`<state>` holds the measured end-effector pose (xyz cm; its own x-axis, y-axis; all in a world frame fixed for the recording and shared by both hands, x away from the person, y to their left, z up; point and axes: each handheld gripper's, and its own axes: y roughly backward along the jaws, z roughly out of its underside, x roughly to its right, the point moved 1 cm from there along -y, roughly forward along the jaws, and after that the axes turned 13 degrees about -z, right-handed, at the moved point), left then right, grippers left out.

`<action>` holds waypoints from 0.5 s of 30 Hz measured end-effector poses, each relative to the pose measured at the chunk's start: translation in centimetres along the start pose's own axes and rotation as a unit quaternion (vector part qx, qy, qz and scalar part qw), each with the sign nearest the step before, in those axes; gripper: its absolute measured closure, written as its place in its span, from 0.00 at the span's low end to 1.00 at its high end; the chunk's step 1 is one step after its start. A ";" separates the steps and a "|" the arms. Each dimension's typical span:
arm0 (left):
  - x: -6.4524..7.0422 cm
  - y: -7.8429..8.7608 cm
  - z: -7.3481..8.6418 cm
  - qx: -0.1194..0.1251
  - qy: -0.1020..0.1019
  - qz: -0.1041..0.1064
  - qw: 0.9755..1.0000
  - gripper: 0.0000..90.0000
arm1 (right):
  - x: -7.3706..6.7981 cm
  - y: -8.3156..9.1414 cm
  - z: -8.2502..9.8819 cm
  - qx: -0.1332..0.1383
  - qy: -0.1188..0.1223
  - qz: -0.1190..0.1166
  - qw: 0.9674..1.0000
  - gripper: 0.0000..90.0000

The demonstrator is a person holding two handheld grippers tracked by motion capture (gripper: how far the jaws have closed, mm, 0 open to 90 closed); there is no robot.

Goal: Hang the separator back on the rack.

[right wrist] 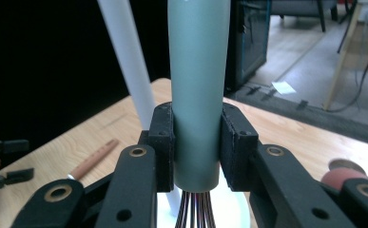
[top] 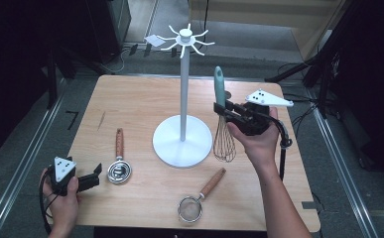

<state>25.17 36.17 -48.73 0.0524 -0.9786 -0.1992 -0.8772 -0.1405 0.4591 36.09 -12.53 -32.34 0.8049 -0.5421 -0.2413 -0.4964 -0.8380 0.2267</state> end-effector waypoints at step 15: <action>0.5 0.2 0.0 0.010 -0.025 -0.003 1.000 0.00 | -2.4 0.1 -1.0 0.046 0.029 -0.035 0.998 0.79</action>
<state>25.02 35.69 -48.76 0.0335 -0.9690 -0.2450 -0.8868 -0.1419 0.4398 34.47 -11.24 -30.78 0.8551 -0.4793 -0.1974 -0.4637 -0.8775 0.1222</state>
